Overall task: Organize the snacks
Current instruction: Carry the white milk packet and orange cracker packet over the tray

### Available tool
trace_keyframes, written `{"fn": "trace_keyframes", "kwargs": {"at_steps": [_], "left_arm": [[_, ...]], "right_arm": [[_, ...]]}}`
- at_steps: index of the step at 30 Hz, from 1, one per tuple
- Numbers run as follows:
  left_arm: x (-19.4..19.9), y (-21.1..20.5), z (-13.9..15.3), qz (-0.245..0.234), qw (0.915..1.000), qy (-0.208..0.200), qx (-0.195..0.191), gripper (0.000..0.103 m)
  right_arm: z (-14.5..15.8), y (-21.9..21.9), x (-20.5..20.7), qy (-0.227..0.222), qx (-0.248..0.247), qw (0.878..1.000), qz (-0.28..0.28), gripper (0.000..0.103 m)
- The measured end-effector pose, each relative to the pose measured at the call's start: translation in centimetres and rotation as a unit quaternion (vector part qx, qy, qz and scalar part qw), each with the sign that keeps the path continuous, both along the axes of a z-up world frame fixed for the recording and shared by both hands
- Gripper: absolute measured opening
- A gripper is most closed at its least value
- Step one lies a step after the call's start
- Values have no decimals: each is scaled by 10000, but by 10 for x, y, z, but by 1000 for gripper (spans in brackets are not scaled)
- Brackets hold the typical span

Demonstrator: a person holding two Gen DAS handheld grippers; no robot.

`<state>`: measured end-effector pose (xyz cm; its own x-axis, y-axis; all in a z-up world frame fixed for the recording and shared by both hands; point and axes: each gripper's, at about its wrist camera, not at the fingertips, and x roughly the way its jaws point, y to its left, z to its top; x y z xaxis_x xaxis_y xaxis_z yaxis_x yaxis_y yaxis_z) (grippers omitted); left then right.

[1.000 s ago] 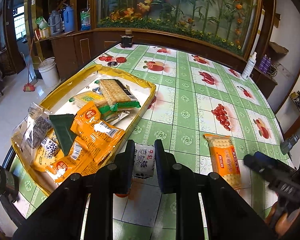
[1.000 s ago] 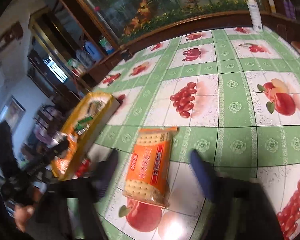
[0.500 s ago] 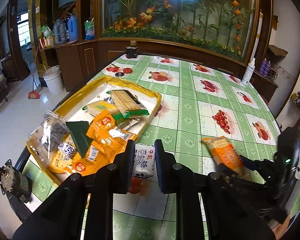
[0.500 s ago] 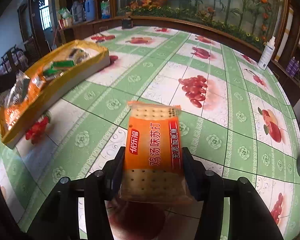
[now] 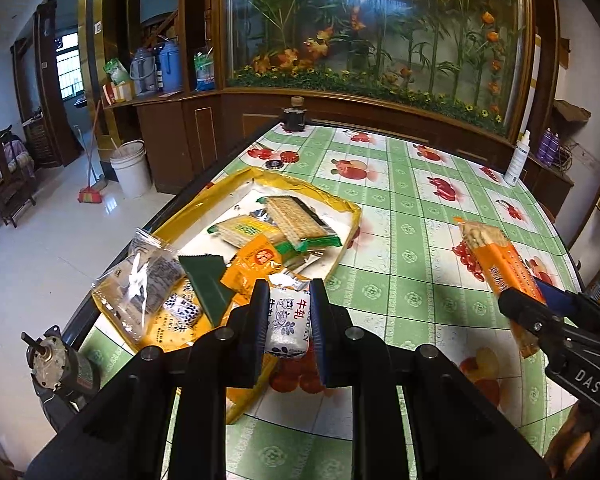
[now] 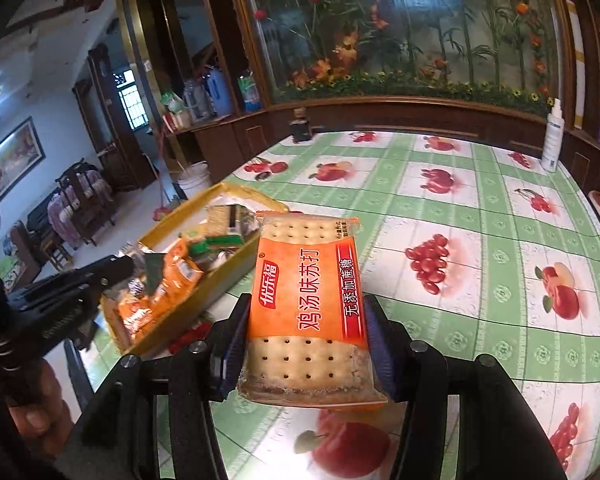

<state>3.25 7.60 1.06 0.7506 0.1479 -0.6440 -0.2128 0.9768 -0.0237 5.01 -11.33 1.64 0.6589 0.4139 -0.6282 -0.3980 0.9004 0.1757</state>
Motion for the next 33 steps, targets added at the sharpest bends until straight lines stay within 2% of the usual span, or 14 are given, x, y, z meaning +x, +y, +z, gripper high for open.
{"fn": "trace_keyframes", "kwargs": {"at_steps": [15, 33], "left_arm": [[0, 33, -8, 375, 9993, 84, -34, 17], [14, 78, -28, 778, 9963, 322, -151, 17]], "right_arm": [[0, 34, 4, 44, 105, 9990, 442, 54], [-15, 113, 33, 200, -40, 9931, 1157, 54]]}}
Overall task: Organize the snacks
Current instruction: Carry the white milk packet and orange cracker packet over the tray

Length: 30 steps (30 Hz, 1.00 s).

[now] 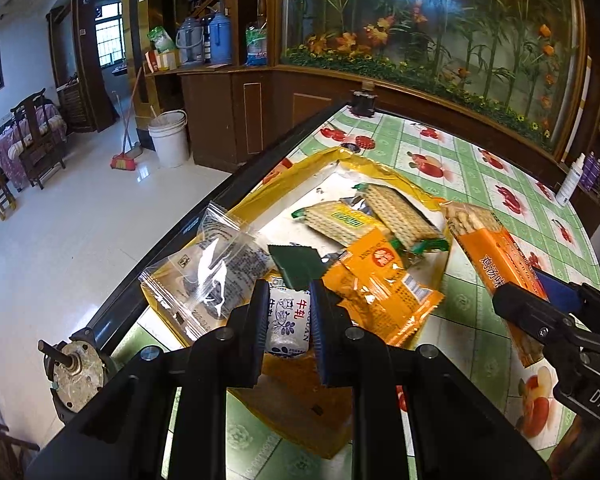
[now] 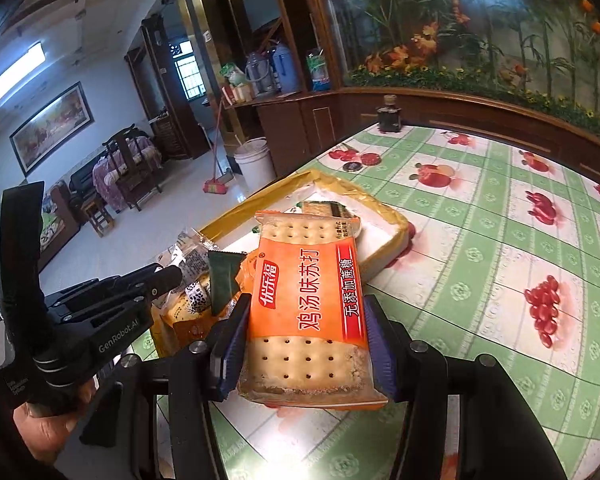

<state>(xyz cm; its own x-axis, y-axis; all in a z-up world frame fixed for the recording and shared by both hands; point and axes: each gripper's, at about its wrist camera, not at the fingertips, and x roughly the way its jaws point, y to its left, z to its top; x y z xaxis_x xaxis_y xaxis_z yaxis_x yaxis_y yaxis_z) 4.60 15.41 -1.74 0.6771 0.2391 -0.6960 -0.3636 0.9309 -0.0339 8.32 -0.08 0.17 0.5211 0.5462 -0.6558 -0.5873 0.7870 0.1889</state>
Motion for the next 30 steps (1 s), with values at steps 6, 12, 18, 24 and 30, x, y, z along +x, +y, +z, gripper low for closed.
{"fn": "trace_keyframes", "kwargs": {"at_steps": [6, 12, 18, 24, 30], "left_arm": [[10, 12, -7, 85, 9999, 96, -67, 17], [22, 16, -12, 78, 9997, 191, -154, 17], [33, 20, -13, 89, 9995, 254, -169, 17], [45, 25, -14, 94, 9993, 329, -173, 18], [58, 29, -22, 116, 9983, 531, -200, 17]], "right_arm": [[-8, 20, 16, 78, -12, 9999, 135, 54], [-11, 35, 34, 130, 24, 9997, 217, 54], [-15, 53, 50, 168, 25, 9994, 318, 54], [-22, 69, 62, 232, -1, 9989, 402, 54], [-28, 80, 75, 282, -31, 9987, 414, 54]]}}
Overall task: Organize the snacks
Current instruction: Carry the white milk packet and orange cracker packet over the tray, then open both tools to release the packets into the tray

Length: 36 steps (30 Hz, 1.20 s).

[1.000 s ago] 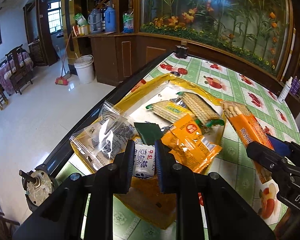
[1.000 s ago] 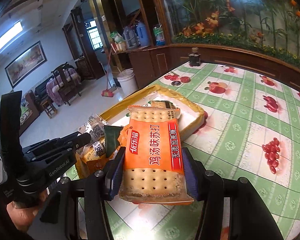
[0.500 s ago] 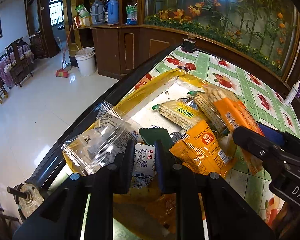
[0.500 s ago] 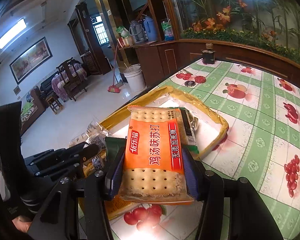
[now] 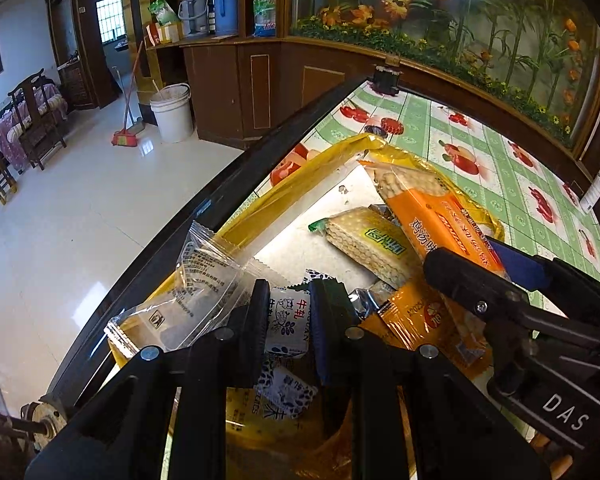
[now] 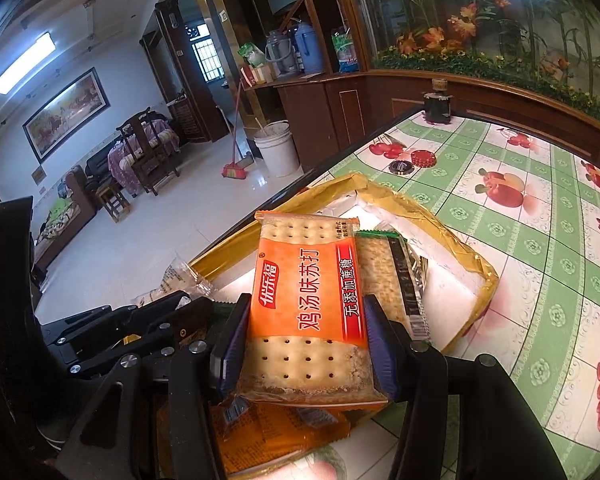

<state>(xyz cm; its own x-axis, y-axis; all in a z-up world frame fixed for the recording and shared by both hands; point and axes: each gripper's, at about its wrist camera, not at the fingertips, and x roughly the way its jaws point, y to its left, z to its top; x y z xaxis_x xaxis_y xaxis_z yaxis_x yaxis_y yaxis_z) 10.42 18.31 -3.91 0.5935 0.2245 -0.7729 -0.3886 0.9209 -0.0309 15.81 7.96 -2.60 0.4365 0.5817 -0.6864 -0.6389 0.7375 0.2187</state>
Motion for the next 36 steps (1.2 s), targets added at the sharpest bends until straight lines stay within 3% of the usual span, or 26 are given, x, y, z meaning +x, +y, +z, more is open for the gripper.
{"fn": "trace_keyframes", "kwargs": {"at_steps": [14, 23, 31, 33, 36], "left_arm": [[19, 3, -12, -71, 9996, 253, 65, 18], [6, 2, -5, -21, 10000, 67, 35, 20], [-5, -9, 3, -70, 9998, -27, 165, 45], [-8, -13, 6, -90, 9997, -62, 222, 60], [-18, -18, 12, -72, 9991, -197, 380, 67]], "right_arm": [[-12, 12, 20, 85, -105, 9999, -24, 55], [-2, 2, 17, 65, 81, 9999, -75, 66], [9, -15, 5, 12, 191, 9997, -152, 69], [12, -18, 1, -1, 207, 9997, -156, 70], [17, -27, -8, -53, 251, 9995, -173, 75]]}}
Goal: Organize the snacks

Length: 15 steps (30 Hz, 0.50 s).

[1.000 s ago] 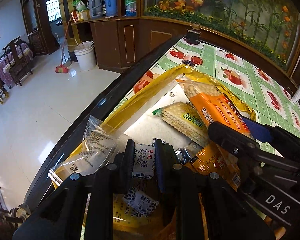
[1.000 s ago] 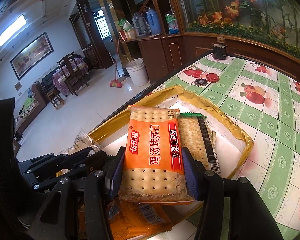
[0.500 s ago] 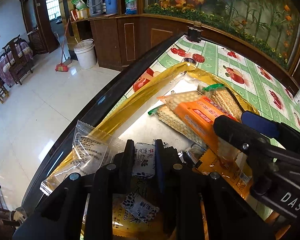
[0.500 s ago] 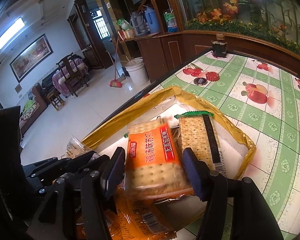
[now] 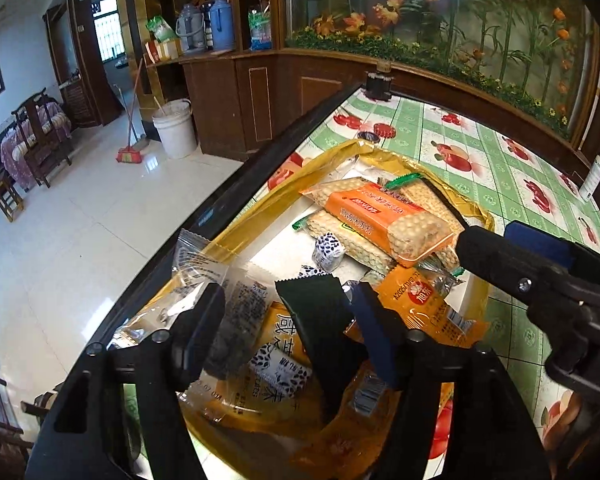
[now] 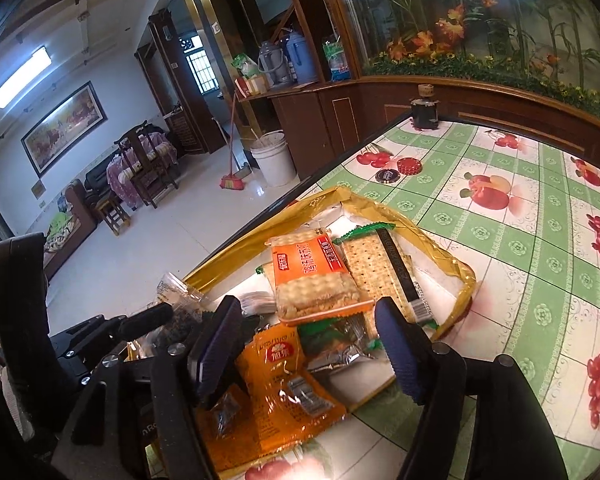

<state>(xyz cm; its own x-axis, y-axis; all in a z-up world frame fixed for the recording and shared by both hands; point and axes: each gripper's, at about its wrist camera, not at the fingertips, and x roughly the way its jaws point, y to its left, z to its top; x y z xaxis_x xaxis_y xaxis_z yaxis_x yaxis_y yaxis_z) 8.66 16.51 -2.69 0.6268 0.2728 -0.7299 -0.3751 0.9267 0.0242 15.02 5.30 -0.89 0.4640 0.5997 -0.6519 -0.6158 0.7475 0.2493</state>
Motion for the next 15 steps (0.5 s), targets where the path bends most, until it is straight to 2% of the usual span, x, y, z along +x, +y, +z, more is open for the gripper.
{"fn": "trace_keyframes", "kwargs": {"at_steps": [8, 15], "left_arm": [[-23, -13, 12, -56, 9996, -240, 98, 68], [-50, -31, 27, -176, 9979, -562, 285, 76]], "right_arm": [[15, -29, -27, -158, 188, 9997, 1, 80], [21, -54, -56, -328, 319, 9988, 163, 85]]}}
